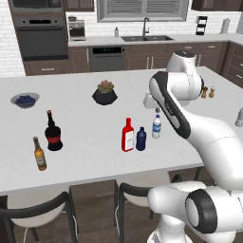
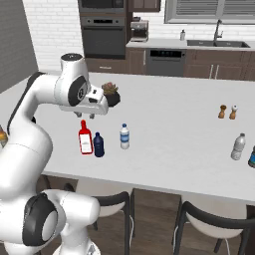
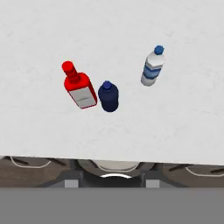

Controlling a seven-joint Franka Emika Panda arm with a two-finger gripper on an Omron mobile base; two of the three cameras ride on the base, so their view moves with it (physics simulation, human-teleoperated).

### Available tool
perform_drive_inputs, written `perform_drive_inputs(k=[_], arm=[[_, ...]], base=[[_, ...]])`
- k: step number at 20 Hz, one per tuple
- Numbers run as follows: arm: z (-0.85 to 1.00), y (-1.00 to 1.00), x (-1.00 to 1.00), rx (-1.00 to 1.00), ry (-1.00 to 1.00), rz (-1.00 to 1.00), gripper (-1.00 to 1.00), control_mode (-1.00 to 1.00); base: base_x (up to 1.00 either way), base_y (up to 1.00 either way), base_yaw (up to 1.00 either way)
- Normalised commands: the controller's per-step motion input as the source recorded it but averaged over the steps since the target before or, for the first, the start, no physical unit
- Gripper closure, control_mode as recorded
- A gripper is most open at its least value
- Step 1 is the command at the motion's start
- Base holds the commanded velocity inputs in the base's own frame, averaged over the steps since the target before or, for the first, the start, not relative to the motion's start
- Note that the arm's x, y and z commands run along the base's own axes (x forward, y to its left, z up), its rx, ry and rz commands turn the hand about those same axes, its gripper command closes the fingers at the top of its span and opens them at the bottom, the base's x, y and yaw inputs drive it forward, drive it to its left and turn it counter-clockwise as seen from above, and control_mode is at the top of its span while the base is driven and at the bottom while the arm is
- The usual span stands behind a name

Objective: Move the plastic bottles in the middle to the plastics group, and the glass bottles in the middle to the glass group.

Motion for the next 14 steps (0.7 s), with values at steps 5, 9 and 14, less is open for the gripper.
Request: perform_drive_inputs(k=[5, 9, 14], arm=[[-0.08, 0.00, 0.06, -0.01, 0.13, -0.01, -1.00, -1.00], [-0.48, 0.05, 0.51, -0.01, 0.06, 0.00, -1.00, -1.00], [-0.47, 0.27, 0.65, 0.00, -0.03, 0.00, -1.00, -1.00]], base=[[0.00, 0.00, 0.00], [0.00, 0.00, 0.00], [0.00, 0.00, 0.00]])
